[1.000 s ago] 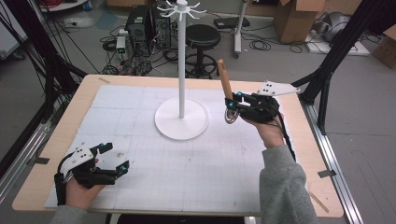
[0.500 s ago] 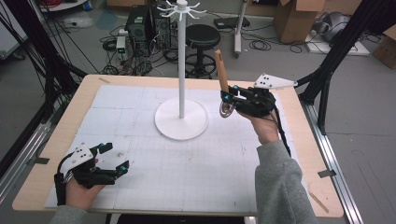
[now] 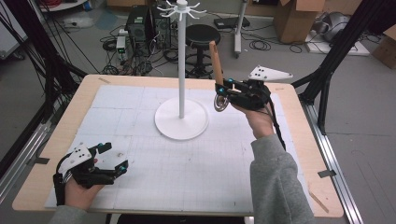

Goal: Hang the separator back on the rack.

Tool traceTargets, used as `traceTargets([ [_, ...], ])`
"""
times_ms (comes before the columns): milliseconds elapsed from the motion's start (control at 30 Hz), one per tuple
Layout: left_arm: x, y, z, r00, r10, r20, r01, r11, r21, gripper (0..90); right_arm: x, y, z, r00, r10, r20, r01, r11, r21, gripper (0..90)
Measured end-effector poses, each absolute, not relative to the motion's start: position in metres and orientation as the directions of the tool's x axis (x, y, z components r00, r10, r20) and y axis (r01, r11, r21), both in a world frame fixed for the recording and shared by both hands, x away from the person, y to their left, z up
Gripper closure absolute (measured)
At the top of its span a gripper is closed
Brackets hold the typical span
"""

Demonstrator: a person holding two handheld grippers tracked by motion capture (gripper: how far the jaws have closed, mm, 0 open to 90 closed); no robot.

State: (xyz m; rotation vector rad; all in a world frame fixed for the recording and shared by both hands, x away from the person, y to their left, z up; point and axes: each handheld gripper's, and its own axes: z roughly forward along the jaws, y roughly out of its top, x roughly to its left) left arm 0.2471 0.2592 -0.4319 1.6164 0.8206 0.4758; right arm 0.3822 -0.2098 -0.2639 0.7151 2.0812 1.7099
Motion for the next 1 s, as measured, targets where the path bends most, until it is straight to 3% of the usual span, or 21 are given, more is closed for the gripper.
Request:
traceTargets([
  [1000,0.248,0.257,-0.432,0.675,0.725,-0.139,0.250,-0.047,0.967,1.7,0.391,-0.186,-0.239,-0.792,0.610,0.038,0.132,0.109,0.985,69.8],
])
